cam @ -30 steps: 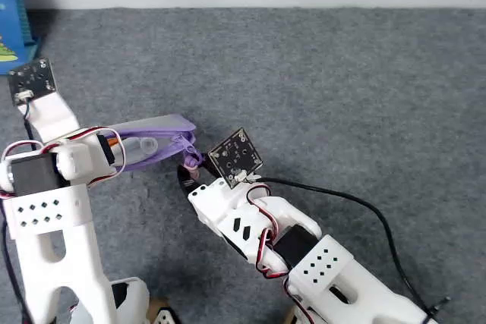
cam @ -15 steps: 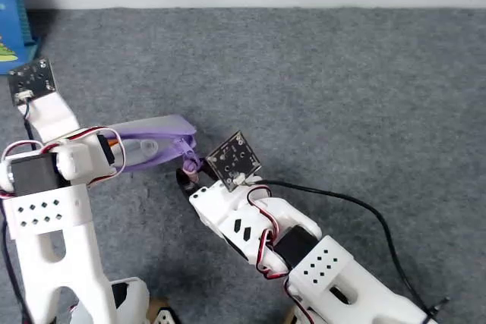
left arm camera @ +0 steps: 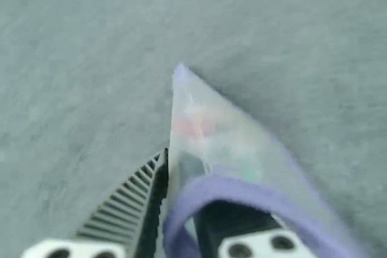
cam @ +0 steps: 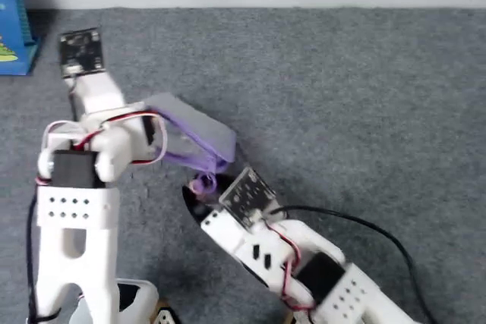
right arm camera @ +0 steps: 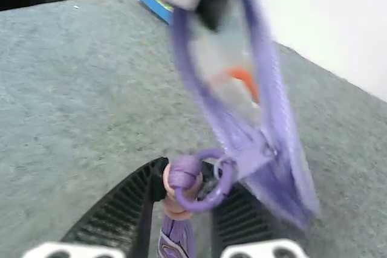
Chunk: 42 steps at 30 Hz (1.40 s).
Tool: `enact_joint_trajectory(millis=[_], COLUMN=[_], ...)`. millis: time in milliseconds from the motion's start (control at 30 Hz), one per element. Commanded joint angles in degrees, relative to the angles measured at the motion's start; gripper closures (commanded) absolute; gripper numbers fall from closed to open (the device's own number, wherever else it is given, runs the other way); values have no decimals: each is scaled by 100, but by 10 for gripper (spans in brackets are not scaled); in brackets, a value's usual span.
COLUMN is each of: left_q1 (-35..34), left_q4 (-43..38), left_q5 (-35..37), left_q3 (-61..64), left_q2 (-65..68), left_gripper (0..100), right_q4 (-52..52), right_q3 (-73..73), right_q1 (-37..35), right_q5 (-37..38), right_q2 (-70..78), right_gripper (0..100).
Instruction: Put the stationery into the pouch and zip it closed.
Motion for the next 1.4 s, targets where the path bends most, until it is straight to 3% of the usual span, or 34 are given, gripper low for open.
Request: enact_joint_trajectory(millis=[0, 267, 433, 600, 767, 967, 1167, 1367], left_q1=[607, 1767, 2453, 2655, 2655, 2611, 2611, 2585], left_q4=[-615, -1424, -1521, -1538, -1486, -651, 334, 818], left_q5=[53, 35, 35, 18, 18, 0, -897, -1266], left_q3=[-75, -92, -92, -119, -435, -1156, -1719, -2132], left_q2=[9, -18, -26, -35, -44, -44, -44, -44], left_gripper=[985, 980, 837, 711, 687, 686, 686, 686], right_q4=[690, 1956, 2589, 3363, 3837, 4303, 4752, 4787], right_q3=[-79, -79, -97, -519, -1055, -1371, -1855, -1934], right_q1=[-171, -171, -171, -171, -171, -136, -136, -48], right_q5=[79, 70, 79, 62, 62, 70, 70, 70], right_q2=[-963, -2246, -2712, -2888, -2879, -2879, -2870, -2870], right_gripper=[991, 991, 991, 991, 991, 991, 991, 991])
